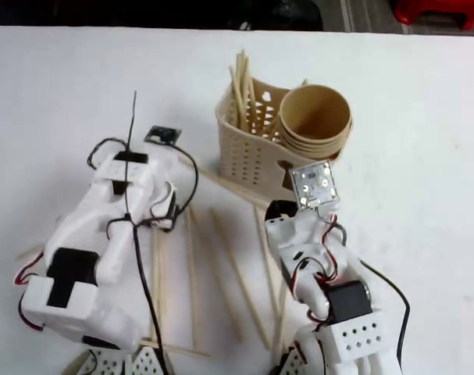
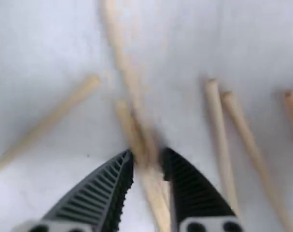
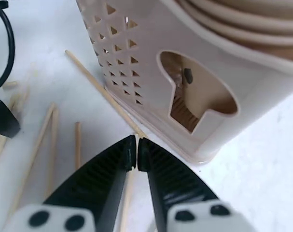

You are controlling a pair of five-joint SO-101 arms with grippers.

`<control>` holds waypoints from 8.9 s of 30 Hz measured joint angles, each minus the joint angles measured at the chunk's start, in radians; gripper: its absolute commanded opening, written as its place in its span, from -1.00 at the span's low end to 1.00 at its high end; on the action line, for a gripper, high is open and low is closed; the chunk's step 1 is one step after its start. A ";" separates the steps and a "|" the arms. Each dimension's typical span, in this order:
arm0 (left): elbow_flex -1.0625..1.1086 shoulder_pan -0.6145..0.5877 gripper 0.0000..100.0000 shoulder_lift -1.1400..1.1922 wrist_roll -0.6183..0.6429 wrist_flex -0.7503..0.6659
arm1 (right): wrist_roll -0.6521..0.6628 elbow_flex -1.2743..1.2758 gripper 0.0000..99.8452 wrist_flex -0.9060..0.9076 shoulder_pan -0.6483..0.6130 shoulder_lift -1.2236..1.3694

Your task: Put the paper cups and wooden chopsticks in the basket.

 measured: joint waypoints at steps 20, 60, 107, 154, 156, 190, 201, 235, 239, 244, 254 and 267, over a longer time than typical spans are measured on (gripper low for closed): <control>-0.103 -0.006 -0.96 0.002 0.003 -0.017 | 0.000 0.000 -0.96 0.000 -0.002 0.000; -1.674 0.278 -0.96 0.002 0.084 0.331 | 0.000 0.000 -0.96 0.000 -0.002 0.000; -1.677 0.144 -0.71 0.155 0.083 0.511 | 0.000 0.000 -0.96 0.000 -0.002 0.000; -0.502 -0.127 -0.73 0.347 -0.816 0.149 | 0.000 0.000 -0.96 0.000 -0.002 0.000; -0.582 -0.133 -0.81 0.399 -0.807 0.207 | 0.000 0.000 -0.96 0.000 -0.002 0.000; -0.994 0.020 -0.96 -0.127 -0.562 0.614 | 0.000 0.000 -0.96 0.000 -0.002 0.000; -0.994 0.255 -0.96 -0.456 -0.315 0.353 | 0.000 0.000 -0.96 0.000 -0.002 0.000; -0.994 0.377 -0.76 -0.276 0.012 -0.307 | 0.000 0.000 -0.96 0.000 -0.002 0.000; -0.994 0.344 -0.59 -0.252 0.012 -0.262 | 0.000 0.000 -0.96 0.000 -0.002 0.000; -0.994 0.290 -0.59 -0.252 0.012 -0.123 | 0.000 0.000 -0.96 0.000 -0.002 0.000; -0.994 0.109 -0.59 -0.307 -0.066 0.249 | 0.000 0.000 -0.96 0.000 -0.002 0.000; -0.713 -0.057 -0.59 -0.307 -0.229 0.603 | 0.000 0.000 -0.96 0.000 -0.002 0.000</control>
